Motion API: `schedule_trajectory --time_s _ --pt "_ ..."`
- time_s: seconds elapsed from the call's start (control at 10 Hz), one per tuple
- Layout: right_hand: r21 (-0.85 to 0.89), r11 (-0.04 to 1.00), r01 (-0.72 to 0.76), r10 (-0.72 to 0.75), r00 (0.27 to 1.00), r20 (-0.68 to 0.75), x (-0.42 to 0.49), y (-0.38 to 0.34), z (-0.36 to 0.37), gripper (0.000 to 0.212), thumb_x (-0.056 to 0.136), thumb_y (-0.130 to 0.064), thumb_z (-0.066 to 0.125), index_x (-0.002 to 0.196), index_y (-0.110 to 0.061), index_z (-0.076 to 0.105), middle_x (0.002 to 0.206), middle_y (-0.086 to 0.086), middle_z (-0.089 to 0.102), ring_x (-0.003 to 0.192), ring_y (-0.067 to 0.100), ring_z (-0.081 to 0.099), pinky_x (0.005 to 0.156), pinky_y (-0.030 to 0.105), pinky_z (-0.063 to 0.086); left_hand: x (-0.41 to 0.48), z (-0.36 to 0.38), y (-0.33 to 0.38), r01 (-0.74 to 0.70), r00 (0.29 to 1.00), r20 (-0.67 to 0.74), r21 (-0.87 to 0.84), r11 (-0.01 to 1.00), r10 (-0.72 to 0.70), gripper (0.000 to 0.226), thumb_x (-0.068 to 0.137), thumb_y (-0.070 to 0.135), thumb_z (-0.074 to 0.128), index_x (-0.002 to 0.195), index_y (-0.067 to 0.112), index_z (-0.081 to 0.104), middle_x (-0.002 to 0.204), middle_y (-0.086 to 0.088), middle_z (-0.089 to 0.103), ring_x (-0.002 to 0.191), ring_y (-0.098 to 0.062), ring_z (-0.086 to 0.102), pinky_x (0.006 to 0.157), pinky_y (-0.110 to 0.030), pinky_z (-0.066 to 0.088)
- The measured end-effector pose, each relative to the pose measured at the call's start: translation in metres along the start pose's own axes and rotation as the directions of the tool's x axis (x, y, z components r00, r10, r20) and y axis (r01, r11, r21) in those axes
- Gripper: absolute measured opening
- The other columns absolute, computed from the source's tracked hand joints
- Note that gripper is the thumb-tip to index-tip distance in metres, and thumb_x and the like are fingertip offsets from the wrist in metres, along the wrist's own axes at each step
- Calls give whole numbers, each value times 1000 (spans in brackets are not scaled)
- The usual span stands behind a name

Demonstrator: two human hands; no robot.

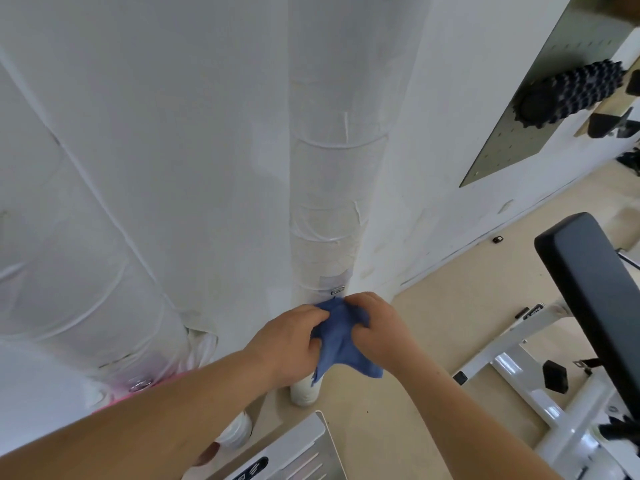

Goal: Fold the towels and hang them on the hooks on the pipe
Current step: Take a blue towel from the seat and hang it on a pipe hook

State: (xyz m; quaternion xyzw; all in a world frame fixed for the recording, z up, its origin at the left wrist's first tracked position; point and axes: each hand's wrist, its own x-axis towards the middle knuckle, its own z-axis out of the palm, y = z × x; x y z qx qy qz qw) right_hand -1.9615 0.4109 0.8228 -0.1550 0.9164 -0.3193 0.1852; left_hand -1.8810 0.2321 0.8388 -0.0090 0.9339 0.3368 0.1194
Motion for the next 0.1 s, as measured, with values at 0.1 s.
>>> schedule_trajectory --time_s 0.1 --pt "-47 999 -12 10 999 -37 -3 -4 -2 60 82 -2 47 134 -29 60 133 -8 57 117 18 57 89 25 41 -5 -3 1 -15 1000 -2 0 1000 15 38 100 20 55 138 19 56 140 3 60 123 -17 60 107 -27 47"
